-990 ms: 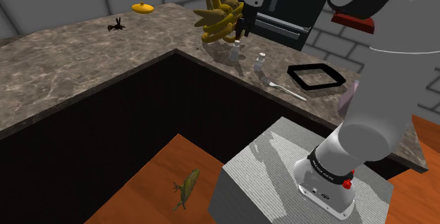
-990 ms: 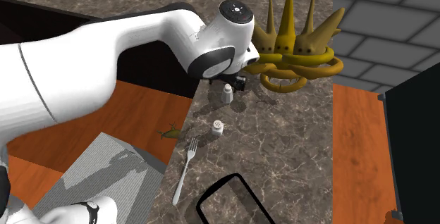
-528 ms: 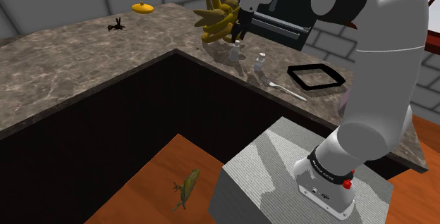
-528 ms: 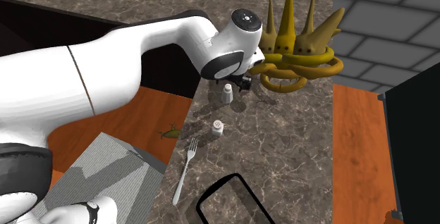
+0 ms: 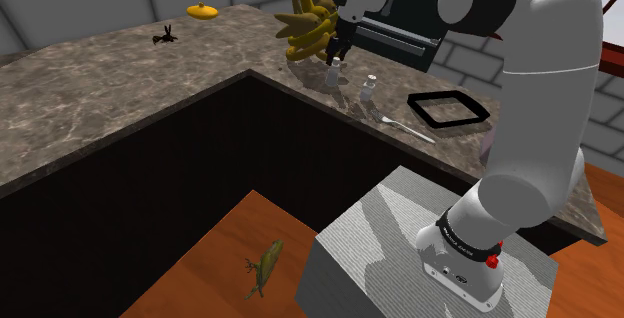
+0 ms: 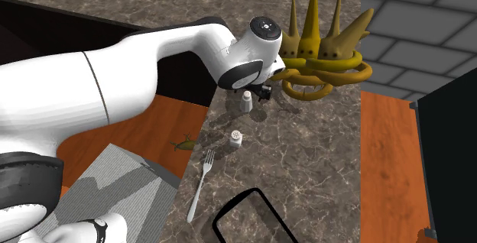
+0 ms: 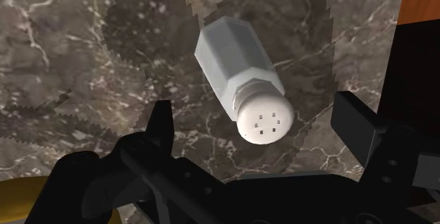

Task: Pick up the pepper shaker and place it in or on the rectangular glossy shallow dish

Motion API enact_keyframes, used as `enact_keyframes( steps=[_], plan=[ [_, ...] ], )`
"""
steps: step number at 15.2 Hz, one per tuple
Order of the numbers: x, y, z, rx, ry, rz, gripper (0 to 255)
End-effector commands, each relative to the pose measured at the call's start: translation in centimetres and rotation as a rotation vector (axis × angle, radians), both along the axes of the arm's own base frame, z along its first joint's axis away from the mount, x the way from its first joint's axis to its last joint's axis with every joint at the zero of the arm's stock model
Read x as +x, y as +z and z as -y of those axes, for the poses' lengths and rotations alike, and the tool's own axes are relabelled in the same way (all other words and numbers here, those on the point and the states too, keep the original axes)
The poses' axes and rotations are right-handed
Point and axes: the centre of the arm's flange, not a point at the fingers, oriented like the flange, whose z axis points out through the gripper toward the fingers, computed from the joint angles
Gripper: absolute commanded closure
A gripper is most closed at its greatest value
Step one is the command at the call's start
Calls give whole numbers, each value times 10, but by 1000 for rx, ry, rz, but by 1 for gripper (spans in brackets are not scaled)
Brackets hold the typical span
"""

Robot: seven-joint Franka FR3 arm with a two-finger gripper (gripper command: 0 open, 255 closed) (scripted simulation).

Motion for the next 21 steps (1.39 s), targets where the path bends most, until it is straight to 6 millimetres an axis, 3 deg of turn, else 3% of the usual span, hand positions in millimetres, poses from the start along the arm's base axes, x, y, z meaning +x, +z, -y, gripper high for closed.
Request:
enact_keyframes(
  steps=[1,2,3,12,21],
  plan=[
    [0,0,0,0,0,0,0],
    [0,0,0,0,0,0,0],
    [0,0,0,0,0,0,255],
    [0,0,0,0,0,0,255],
    [0,47,0,0,0,0,255]
  ],
)
